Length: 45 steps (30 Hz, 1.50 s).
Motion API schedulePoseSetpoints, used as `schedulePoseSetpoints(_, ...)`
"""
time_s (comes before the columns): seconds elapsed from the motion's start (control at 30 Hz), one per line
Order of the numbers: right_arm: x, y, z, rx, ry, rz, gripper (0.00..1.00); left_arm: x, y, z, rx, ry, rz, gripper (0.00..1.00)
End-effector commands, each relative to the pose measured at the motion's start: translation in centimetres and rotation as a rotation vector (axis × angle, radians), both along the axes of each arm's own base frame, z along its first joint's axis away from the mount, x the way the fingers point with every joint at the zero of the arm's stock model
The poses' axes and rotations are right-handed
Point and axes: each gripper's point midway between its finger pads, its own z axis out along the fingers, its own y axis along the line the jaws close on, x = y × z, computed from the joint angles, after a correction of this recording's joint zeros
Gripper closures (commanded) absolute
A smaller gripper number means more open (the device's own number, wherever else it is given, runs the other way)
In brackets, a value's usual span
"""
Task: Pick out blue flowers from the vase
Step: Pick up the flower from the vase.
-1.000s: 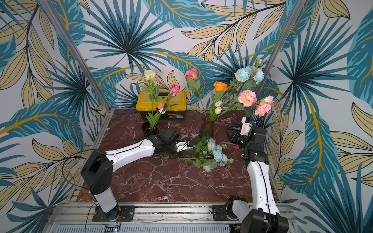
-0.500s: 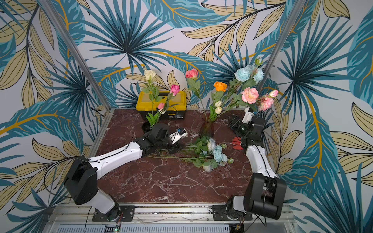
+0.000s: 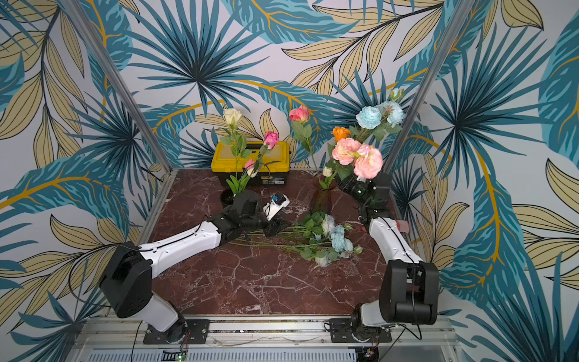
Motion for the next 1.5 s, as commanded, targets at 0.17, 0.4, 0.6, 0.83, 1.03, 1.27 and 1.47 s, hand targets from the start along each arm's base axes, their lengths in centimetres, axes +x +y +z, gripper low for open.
schedulePoseSetpoints(0.17, 1.8, 3.6, 3.0, 0.001, -0.08, 0.045, 0.66, 0.0, 0.5, 2.3, -0.059, -0.028, 0.01, 0.51)
schedulePoseSetpoints(0.4, 1.6, 4.4, 3.1, -0.092, -0.062, 0.026, 0.66, 0.0, 0.5, 2.4, -0.064, -0.029, 0.013, 0.51)
schedulePoseSetpoints(0.6, -1.4, 2.3, 2.2, -0.243, -0.023, -0.073, 0.66, 0.1, 0.7, 2.0, -0.058, -0.022, 0.017, 0.51)
schedulePoseSetpoints(0.83, -3.5, -0.4, 1.2, -0.272, -0.002, -0.167, 0.66, 0.1, 0.4, 1.9, -0.063, -0.012, 0.008, 0.51)
schedulePoseSetpoints(1.03, -3.0, -3.5, 0.9, -0.179, -0.018, -0.214, 0.66, 0.1, 0.4, 1.9, -0.063, -0.01, 0.009, 0.51)
schedulePoseSetpoints(1.27, -2.0, -4.6, 1.3, -0.105, -0.078, -0.156, 0.66, 0.2, 0.7, 1.5, -0.059, 0.0, 0.017, 0.51)
schedulePoseSetpoints(1.47, -0.8, -3.9, 1.3, -0.109, -0.093, -0.094, 0.66, 0.5, 0.5, 1.4, -0.065, 0.013, 0.013, 0.51)
